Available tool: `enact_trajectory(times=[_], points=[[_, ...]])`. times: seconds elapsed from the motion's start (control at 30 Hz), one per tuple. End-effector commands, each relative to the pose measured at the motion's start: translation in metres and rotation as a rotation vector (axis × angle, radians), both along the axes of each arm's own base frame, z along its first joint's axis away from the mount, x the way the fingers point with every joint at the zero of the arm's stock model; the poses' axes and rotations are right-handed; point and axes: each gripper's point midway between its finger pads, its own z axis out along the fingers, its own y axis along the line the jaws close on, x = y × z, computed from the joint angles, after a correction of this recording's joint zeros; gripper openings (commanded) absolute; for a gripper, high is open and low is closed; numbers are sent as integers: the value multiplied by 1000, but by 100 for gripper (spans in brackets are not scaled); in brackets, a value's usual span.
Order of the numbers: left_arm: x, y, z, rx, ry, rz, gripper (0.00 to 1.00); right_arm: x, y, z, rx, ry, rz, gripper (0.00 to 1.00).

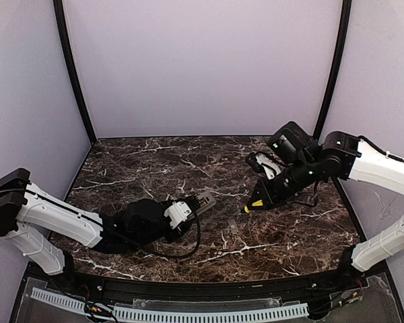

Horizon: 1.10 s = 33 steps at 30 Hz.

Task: Unload the batteries from the remote control

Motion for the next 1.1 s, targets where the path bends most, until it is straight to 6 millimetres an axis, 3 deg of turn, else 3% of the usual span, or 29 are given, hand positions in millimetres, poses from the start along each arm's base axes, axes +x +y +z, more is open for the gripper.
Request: enact_trajectory(times=[0.0,0.13,0.23,0.67,1.07], points=[[-7,-12,-5,35,23,-75,1,7,4,5,17,-46,-17,0],[-19,-24,-15,72,63,-169,0,13,4,8,9,-72,-30,0],[-23,-25,-10,69,81,-190,0,15,8,7,6,-79,-30,0],[-26,-26,-16,93,94,-203,0,16,45,-1,-78,-122,32,0],[-28,-29,-12,121,137,-211,0,18,49,-15,-140,-119,48,0]])
